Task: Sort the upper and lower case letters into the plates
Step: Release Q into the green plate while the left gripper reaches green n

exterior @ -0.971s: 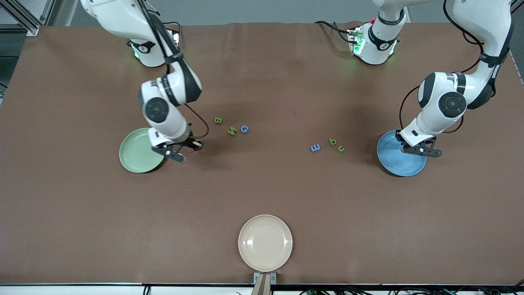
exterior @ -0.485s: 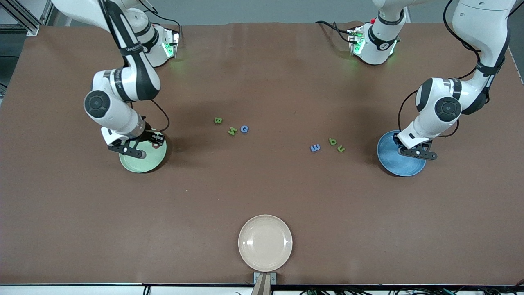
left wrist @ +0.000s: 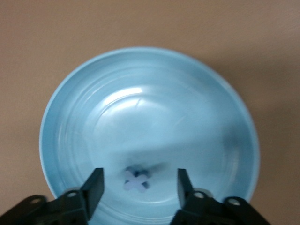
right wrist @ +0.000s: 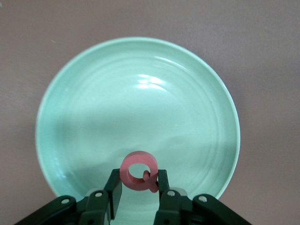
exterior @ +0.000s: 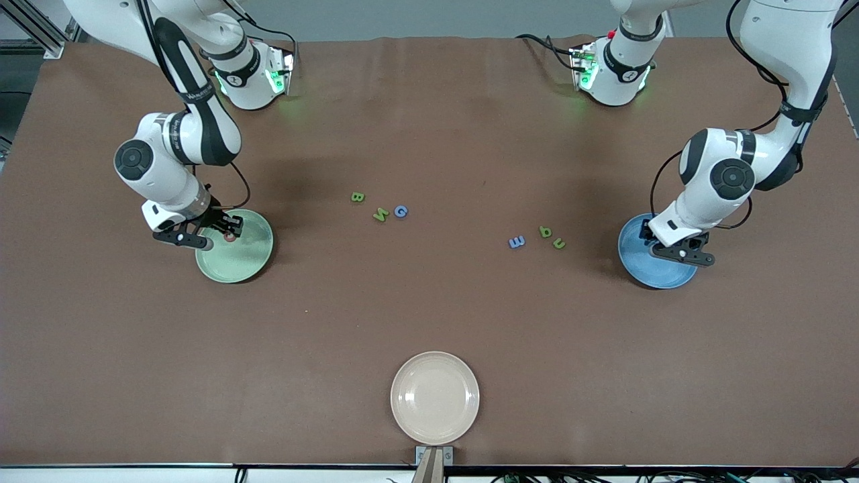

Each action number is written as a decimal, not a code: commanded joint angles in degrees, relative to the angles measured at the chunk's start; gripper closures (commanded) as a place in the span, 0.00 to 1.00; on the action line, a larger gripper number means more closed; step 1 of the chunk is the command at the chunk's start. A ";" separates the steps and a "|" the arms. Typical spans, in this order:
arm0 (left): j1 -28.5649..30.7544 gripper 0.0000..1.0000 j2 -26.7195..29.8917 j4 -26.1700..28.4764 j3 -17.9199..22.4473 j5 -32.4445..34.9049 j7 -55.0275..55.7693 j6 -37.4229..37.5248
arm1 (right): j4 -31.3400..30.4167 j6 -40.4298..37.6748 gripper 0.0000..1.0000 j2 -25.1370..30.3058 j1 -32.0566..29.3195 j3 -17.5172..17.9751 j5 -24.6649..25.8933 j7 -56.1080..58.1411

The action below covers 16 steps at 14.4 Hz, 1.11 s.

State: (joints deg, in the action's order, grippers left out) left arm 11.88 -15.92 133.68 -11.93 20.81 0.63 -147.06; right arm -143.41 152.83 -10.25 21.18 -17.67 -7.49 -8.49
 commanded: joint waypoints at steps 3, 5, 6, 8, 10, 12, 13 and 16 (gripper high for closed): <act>-0.11 0.00 2.04 -3.95 -9.41 0.11 20.93 8.19 | -1.09 2.47 0.98 -3.28 -0.70 1.06 0.63 0.31; -0.72 0.00 -0.15 -5.18 -13.89 0.11 39.79 8.19 | -0.74 2.30 0.88 -3.64 -0.70 1.06 0.54 0.31; -0.72 0.00 -1.12 -5.80 -15.74 0.11 48.07 8.11 | -0.47 2.21 0.63 -3.64 -0.79 1.06 0.54 0.40; -0.90 0.00 -3.93 -7.20 -17.86 0.90 61.37 7.41 | -0.03 1.86 0.00 -3.46 -1.05 1.06 0.46 0.40; -1.51 0.00 -6.05 -7.30 -18.48 0.99 68.07 4.61 | 1.19 0.11 0.00 -2.32 -0.88 1.06 0.45 0.14; -2.91 0.00 -7.46 -7.12 -18.48 1.07 75.01 1.71 | 3.12 -5.93 0.00 -0.04 0.17 1.23 -0.16 -1.43; -3.35 0.00 -8.16 -7.03 -18.48 1.77 77.66 0.82 | 4.18 -8.31 0.00 1.01 0.88 1.32 -0.16 -3.71; -3.54 0.00 -10.62 -6.77 -18.48 7.38 84.78 -1.38 | 6.38 -13.25 0.00 3.30 6.57 1.50 -0.16 -14.15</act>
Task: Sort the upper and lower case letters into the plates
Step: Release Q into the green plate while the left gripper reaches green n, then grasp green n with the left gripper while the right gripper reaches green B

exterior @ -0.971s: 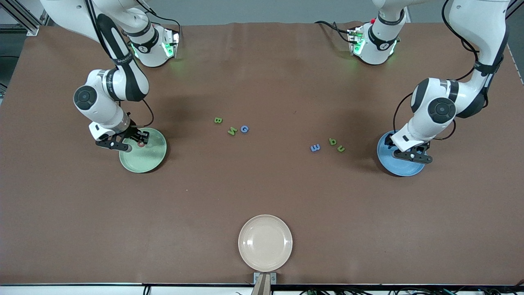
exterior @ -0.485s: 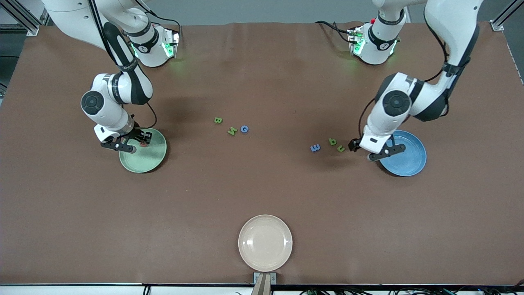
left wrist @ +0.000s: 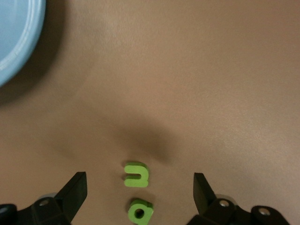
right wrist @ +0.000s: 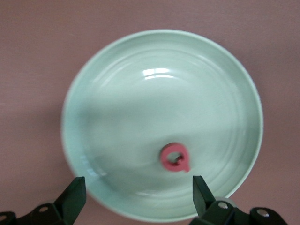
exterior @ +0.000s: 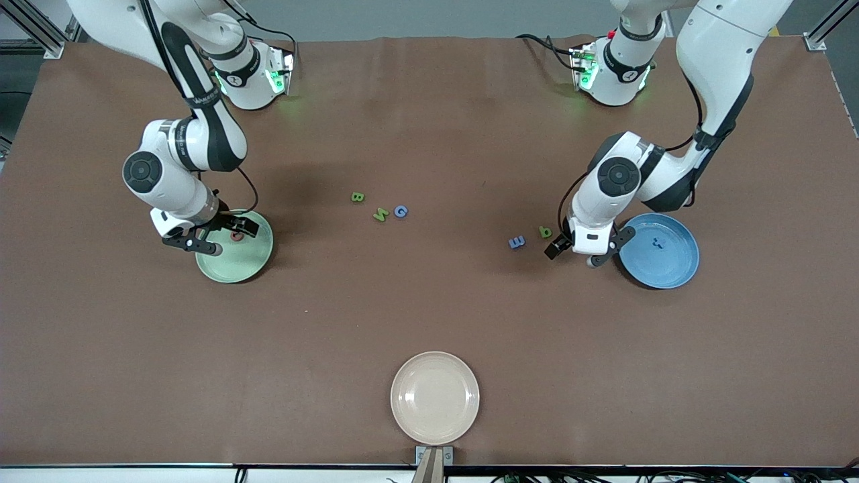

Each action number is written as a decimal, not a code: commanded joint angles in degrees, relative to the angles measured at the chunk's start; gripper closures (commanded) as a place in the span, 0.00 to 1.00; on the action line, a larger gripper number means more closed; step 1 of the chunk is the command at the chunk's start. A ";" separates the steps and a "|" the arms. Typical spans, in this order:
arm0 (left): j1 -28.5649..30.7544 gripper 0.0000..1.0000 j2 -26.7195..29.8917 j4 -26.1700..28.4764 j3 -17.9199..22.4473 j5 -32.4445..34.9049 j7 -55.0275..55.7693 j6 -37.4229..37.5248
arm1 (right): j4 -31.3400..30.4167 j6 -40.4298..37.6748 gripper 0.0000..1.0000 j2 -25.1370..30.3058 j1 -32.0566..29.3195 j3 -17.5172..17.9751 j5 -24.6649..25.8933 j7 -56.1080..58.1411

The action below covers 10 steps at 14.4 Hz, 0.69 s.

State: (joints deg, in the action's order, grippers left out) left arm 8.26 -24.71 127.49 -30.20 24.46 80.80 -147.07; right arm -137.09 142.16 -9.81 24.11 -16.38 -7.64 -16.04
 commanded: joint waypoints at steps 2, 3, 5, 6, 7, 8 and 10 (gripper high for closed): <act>0.35 0.00 -2.98 -0.31 -0.21 6.64 6.21 -1.73 | 0.07 -2.33 0.00 3.14 9.08 0.21 -0.10 -13.54; 0.35 0.00 -3.07 -0.05 -0.21 7.00 6.22 -1.73 | 0.07 -2.06 0.00 2.87 11.98 0.21 -0.10 -16.37; 0.35 0.07 -3.16 0.39 -0.21 7.09 6.30 -1.82 | -0.02 -0.58 0.00 2.61 17.08 0.21 -1.93 -18.58; 0.35 0.13 -3.42 0.39 -0.21 7.10 6.39 -1.82 | -0.02 0.56 0.00 2.52 19.54 0.21 -4.38 -18.59; 0.35 0.17 -3.59 0.48 -0.21 7.10 6.39 -1.91 | -0.10 2.49 0.00 2.00 22.96 0.12 -6.66 -18.85; 0.35 0.21 -3.60 0.57 -0.21 7.10 6.39 -2.25 | -0.10 3.81 0.00 0.51 25.69 0.03 -7.47 -20.33; 0.44 0.29 -3.68 0.92 -0.21 7.10 6.48 -3.48 | -0.10 7.15 0.01 -2.21 30.00 0.03 -7.48 -23.41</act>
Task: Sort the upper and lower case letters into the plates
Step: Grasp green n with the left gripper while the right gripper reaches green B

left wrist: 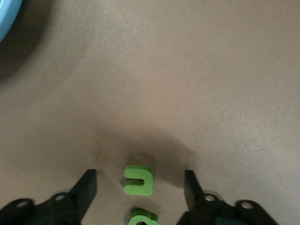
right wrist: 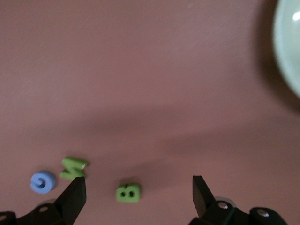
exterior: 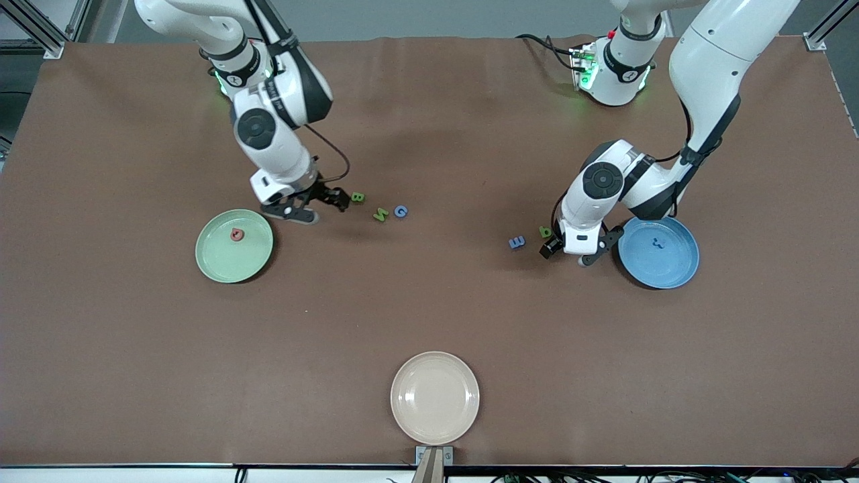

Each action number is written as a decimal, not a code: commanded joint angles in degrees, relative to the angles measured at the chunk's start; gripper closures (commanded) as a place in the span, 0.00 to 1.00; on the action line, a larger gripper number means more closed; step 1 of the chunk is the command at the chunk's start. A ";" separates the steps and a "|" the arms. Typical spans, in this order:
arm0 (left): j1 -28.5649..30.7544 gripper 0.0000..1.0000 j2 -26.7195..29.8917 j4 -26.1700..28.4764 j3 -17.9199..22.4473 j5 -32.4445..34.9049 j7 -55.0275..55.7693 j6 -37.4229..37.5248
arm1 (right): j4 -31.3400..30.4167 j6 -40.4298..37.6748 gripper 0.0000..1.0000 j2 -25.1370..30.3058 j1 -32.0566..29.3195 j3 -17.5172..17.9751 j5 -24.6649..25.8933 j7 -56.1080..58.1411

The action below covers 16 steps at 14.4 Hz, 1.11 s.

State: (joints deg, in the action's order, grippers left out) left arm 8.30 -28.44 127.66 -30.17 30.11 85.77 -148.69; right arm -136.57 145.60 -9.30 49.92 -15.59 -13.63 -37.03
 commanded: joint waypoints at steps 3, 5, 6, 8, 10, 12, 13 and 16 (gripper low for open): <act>0.48 0.34 0.05 1.10 -0.24 1.44 1.50 -2.30 | -0.72 6.70 0.03 -6.69 8.17 -0.93 -1.48 -4.89; 0.48 0.38 0.05 1.10 -0.24 1.44 1.50 -2.30 | -0.81 7.94 0.05 -8.36 8.44 -0.93 -1.40 -4.89; 0.48 0.42 0.05 1.27 -0.24 1.44 1.50 -2.30 | -0.81 8.64 0.06 -8.98 8.44 -0.93 -1.40 -4.89; 0.66 0.53 0.05 1.45 -0.24 1.44 1.50 -2.30 | -0.72 9.53 0.08 -9.77 9.14 -0.93 -1.40 -4.89; 0.66 0.66 0.05 1.45 -0.24 1.44 1.42 -2.48 | -0.81 9.53 0.12 -9.95 9.67 -1.02 -1.31 -4.89; 0.66 0.75 0.14 1.45 -0.24 1.44 1.42 -2.48 | -0.89 9.53 0.18 -10.13 9.76 -0.93 -1.31 -4.98; 0.66 0.79 0.23 1.45 -0.24 1.44 1.42 -2.48 | -0.98 9.53 0.20 -10.13 10.02 -0.93 -1.31 -4.98; 0.92 0.87 1.63 1.28 -0.33 1.44 0.63 -2.39 | -1.16 9.53 0.24 -10.13 11.17 -0.93 -1.40 -5.59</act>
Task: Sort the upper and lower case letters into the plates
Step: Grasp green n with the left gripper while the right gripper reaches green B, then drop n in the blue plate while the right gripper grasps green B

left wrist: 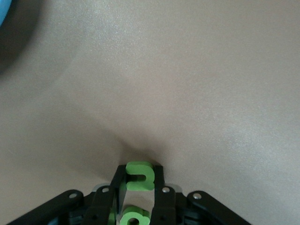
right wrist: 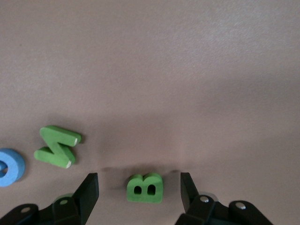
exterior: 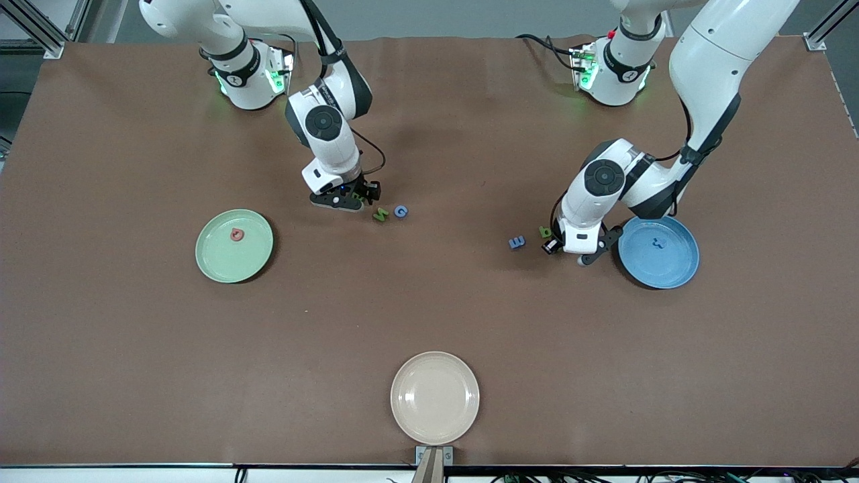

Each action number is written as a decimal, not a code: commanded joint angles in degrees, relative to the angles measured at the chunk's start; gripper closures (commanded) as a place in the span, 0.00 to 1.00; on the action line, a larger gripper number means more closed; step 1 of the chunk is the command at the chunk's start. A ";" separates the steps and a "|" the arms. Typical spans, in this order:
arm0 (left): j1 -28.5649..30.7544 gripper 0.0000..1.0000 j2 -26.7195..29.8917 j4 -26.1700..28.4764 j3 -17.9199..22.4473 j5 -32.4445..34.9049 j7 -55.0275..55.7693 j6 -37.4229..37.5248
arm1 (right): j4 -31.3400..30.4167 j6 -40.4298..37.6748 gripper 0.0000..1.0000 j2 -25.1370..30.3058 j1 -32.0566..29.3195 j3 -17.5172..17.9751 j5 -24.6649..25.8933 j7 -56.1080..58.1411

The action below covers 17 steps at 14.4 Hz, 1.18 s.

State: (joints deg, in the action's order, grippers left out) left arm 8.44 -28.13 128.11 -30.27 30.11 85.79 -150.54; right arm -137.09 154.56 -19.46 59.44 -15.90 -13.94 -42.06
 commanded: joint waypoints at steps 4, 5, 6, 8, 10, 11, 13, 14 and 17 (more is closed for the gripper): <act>4.12 0.87 5.71 0.83 -0.49 1.44 -6.21 2.08 | -0.98 0.56 0.30 -0.06 2.34 -0.71 -1.00 -1.70; 5.44 0.88 6.68 0.83 -0.84 1.44 -10.60 4.18 | -1.16 0.57 0.33 -0.06 2.52 -0.71 -1.00 -1.97; 7.62 0.88 7.73 0.91 -1.63 1.44 -15.17 6.21 | -1.33 0.57 0.34 -0.06 2.52 -0.71 -1.00 -1.97; 13.42 0.88 8.80 1.09 -4.35 1.44 -23.78 7.71 | -1.60 0.57 0.41 -0.06 2.61 -0.71 -1.00 -1.97; 20.10 0.87 8.71 1.35 -6.99 1.44 -35.02 8.25 | -1.69 0.48 0.60 0.03 2.52 -0.71 -1.00 -1.97; 22.48 0.87 8.62 1.35 -7.17 1.44 -41.69 8.25 | -1.69 0.48 0.73 0.03 2.52 -0.71 -1.00 -2.06; 26.09 0.87 8.36 1.27 -7.09 1.44 -51.73 8.25 | -1.69 0.30 0.96 0.03 2.35 -0.80 -1.09 -2.15; 27.50 0.87 8.01 1.09 -7.00 1.44 -56.04 8.25 | -1.69 -0.13 0.98 0.12 2.08 -0.97 -1.00 -2.41; 30.84 0.87 5.99 0.74 -6.91 1.44 -62.13 8.25 | -1.51 -1.88 1.00 1.69 1.73 -3.50 -1.00 -1.54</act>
State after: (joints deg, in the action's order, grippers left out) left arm 37.34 -21.18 128.78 -36.20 30.47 26.59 -142.56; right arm -137.44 154.27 -19.67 60.97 -16.83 -14.37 -43.83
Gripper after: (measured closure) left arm 0.722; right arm 0.652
